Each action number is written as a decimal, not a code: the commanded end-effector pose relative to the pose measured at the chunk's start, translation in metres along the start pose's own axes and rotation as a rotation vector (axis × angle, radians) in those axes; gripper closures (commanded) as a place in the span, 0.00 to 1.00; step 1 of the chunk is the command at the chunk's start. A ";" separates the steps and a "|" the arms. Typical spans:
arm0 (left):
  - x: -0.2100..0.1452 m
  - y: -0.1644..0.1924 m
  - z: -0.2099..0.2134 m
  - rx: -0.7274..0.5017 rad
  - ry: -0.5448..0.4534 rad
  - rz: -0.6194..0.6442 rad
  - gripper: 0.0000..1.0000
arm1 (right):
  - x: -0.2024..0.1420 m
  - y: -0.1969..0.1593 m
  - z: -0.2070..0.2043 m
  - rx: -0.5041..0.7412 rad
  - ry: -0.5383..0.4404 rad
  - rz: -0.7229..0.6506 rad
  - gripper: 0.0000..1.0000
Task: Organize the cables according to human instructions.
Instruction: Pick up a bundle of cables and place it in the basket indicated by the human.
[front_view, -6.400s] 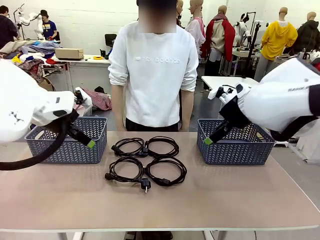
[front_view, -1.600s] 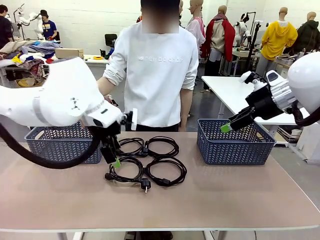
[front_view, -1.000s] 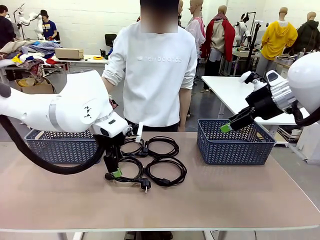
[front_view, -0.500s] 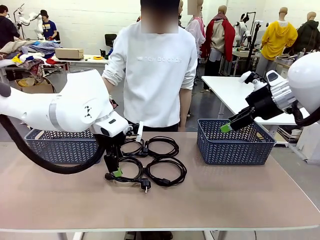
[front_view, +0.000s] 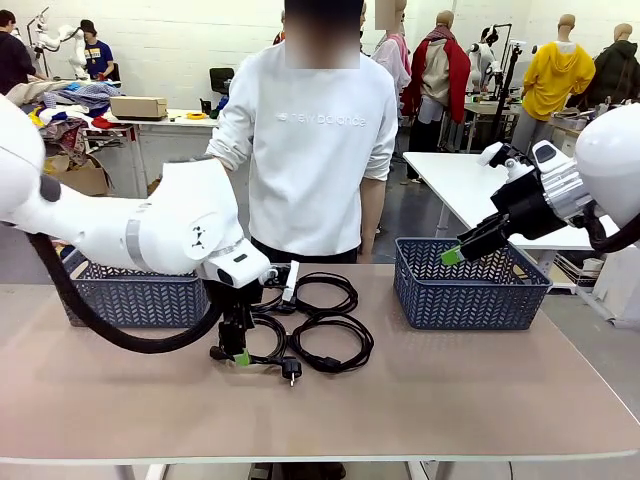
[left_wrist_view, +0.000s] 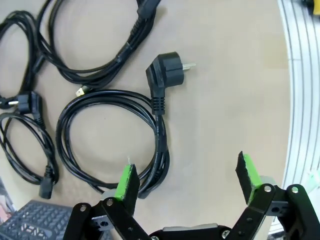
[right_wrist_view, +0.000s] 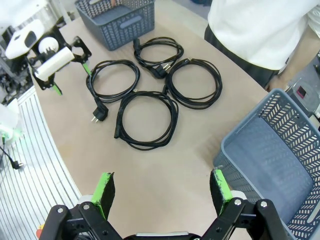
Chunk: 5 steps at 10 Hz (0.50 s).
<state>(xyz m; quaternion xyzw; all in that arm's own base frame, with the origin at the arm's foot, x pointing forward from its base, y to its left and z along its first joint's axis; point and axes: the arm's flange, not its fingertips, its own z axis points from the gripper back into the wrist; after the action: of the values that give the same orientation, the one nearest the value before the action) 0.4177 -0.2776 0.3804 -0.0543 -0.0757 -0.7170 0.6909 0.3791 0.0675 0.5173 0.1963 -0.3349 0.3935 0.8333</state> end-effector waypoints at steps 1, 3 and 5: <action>0.000 0.016 -0.012 -0.015 0.053 -0.036 0.00 | 0.001 -0.002 -0.001 0.016 -0.019 0.007 0.00; 0.001 0.027 -0.027 -0.028 0.065 -0.050 0.00 | 0.001 -0.002 -0.001 0.016 -0.019 0.007 0.00; 0.004 0.035 -0.038 -0.039 0.068 -0.052 0.00 | 0.001 -0.002 -0.001 0.016 -0.019 0.007 0.00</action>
<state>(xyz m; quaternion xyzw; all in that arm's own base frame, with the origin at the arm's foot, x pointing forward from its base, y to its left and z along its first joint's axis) 0.4474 -0.2873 0.3439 -0.0442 -0.0425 -0.7336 0.6768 0.3791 0.0676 0.5173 0.1965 -0.3349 0.3934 0.8334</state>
